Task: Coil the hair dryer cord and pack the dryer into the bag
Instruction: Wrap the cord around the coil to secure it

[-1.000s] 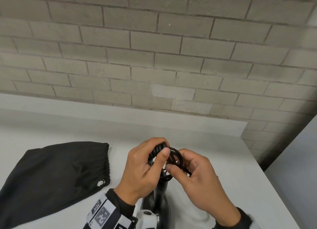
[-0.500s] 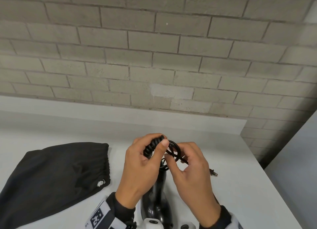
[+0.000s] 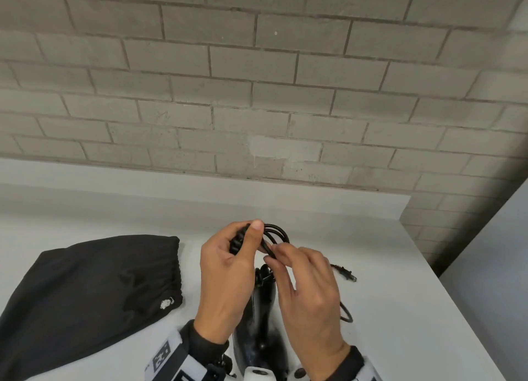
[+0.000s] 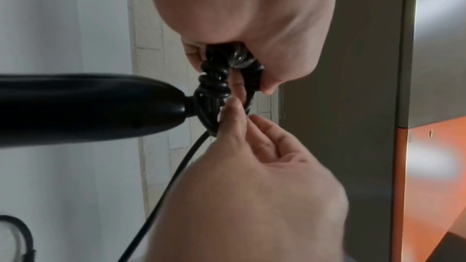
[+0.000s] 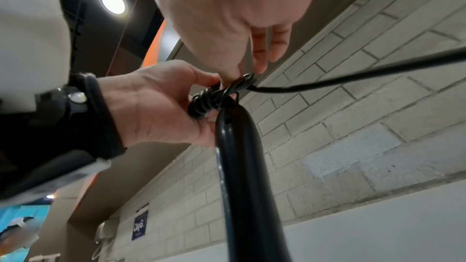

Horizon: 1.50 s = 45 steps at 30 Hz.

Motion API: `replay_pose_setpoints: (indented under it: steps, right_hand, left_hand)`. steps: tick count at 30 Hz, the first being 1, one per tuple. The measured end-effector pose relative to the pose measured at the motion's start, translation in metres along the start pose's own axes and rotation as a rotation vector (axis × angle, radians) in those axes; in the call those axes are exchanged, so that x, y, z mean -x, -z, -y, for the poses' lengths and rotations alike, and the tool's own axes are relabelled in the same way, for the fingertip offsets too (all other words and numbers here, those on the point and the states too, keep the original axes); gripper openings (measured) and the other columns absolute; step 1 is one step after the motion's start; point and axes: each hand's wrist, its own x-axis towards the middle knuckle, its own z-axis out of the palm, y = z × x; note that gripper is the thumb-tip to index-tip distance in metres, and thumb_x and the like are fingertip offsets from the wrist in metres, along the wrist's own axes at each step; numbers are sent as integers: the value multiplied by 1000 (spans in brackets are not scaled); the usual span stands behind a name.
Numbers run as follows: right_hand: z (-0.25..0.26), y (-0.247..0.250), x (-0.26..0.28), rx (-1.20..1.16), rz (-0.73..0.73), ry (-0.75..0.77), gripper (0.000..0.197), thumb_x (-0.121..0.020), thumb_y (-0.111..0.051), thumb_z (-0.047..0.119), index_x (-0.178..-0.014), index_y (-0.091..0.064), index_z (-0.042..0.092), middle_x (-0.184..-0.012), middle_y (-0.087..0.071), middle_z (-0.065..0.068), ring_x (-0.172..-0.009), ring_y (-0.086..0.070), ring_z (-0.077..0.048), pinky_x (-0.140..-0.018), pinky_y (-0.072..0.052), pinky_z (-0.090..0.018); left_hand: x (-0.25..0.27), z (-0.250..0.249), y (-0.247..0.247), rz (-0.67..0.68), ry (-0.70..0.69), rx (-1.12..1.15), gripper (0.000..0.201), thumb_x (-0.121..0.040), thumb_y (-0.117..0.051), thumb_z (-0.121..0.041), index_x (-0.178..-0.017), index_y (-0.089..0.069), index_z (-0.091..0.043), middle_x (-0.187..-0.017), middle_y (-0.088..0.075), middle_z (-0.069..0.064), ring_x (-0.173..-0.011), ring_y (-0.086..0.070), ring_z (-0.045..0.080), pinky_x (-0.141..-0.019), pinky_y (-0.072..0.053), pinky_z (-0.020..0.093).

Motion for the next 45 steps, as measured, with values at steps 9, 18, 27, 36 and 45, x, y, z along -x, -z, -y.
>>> replay_pose_setpoints:
  steps: [9,18,27,36,45]
  right_hand:
    - [20,29,-21,-569,155,-755,31,-77,-80,13,-93,-60,30,-76,-74,12,-89,-65,-1,-71,-42,-3]
    - [-2,49,-49,-1082,467,-1200,36,-73,-75,16,-105,-64,4,-80,-71,-8,-75,-66,-14,-80,-50,-28]
    - [-6,42,-31,-1045,391,-994,28,-71,-83,9,-97,-72,10,-88,-74,-9,-82,-67,-16,-79,-53,-24]
    - [1,30,-5,-322,325,-432,5,-92,-62,31,-95,-66,32,-94,-65,21,-92,-62,-9,-76,-43,-8]
    - [-11,61,-44,-1380,632,-1244,17,-91,-65,16,-87,-66,0,-78,-63,-14,-68,-57,-23,-65,-51,-31]
  left_hand:
    - [1,18,3,-93,-349,-359,14,-90,-55,-50,-87,-63,-40,-78,-64,-12,-76,-64,12,-69,-45,11]
    - [-13,23,13,162,-456,-252,40,-91,-65,-45,-123,-64,-22,-105,-73,-2,-97,-72,15,-87,-56,28]
    - [-17,23,11,115,-510,-340,23,-90,-62,-27,-102,-69,-8,-91,-71,-10,-83,-68,1,-77,-49,10]
    - [-16,23,10,89,-584,-400,36,-95,-58,-38,-101,-69,-4,-86,-70,-7,-79,-67,0,-74,-48,7]
    - [-14,22,13,114,-591,-327,27,-97,-57,-41,-98,-68,-16,-78,-70,-8,-65,-69,6,-62,-52,16]
